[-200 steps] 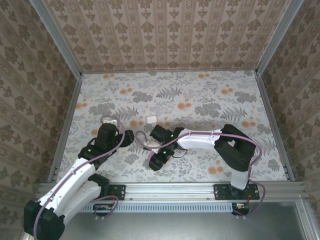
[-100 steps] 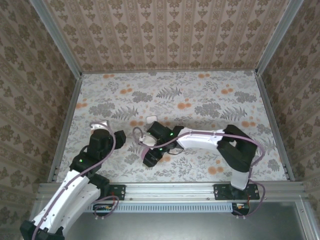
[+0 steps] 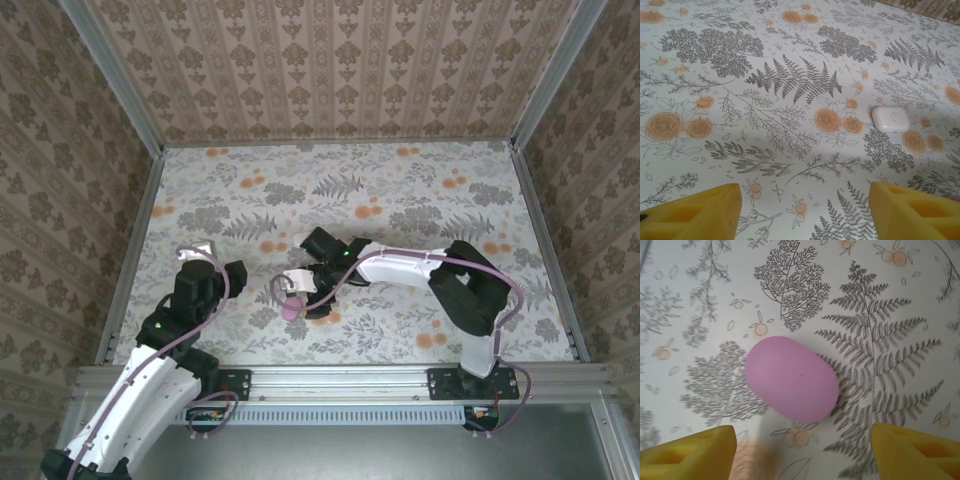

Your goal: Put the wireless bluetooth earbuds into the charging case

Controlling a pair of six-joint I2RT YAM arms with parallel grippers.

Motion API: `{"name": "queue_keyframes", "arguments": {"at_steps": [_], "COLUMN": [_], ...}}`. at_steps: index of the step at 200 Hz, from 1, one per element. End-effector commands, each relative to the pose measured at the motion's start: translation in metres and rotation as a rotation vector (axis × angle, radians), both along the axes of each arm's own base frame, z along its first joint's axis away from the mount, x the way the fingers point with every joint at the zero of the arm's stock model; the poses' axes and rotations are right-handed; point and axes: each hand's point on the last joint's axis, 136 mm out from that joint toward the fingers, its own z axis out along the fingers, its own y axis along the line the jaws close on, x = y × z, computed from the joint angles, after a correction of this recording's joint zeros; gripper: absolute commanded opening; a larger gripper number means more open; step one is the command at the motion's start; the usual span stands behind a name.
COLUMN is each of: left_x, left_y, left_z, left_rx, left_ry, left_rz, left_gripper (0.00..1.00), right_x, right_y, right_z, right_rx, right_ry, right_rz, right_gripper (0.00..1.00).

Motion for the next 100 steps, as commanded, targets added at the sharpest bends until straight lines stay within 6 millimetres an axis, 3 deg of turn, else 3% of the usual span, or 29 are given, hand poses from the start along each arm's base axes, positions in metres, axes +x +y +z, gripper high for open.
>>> {"name": "queue_keyframes", "arguments": {"at_steps": [1, 42, 100], "left_x": [0.005, 0.006, 0.007], "left_y": [0.006, 0.006, 0.005], "left_z": [0.011, 0.009, 0.004], "left_rx": [0.028, 0.032, 0.009], "left_ry": [-0.040, -0.039, -0.033], "left_rz": [0.001, -0.008, -0.015], "left_gripper": [0.70, 0.70, 0.70], "right_x": [-0.001, -0.020, -0.027], "right_y": [0.013, 0.017, 0.018], "right_z": [0.000, -0.018, -0.040], "right_rx": [0.011, -0.010, -0.046], "right_ry": [-0.079, -0.048, -0.029], "right_rz": [0.181, 0.329, 0.368], "right_gripper": [0.73, 0.73, 0.67]}}
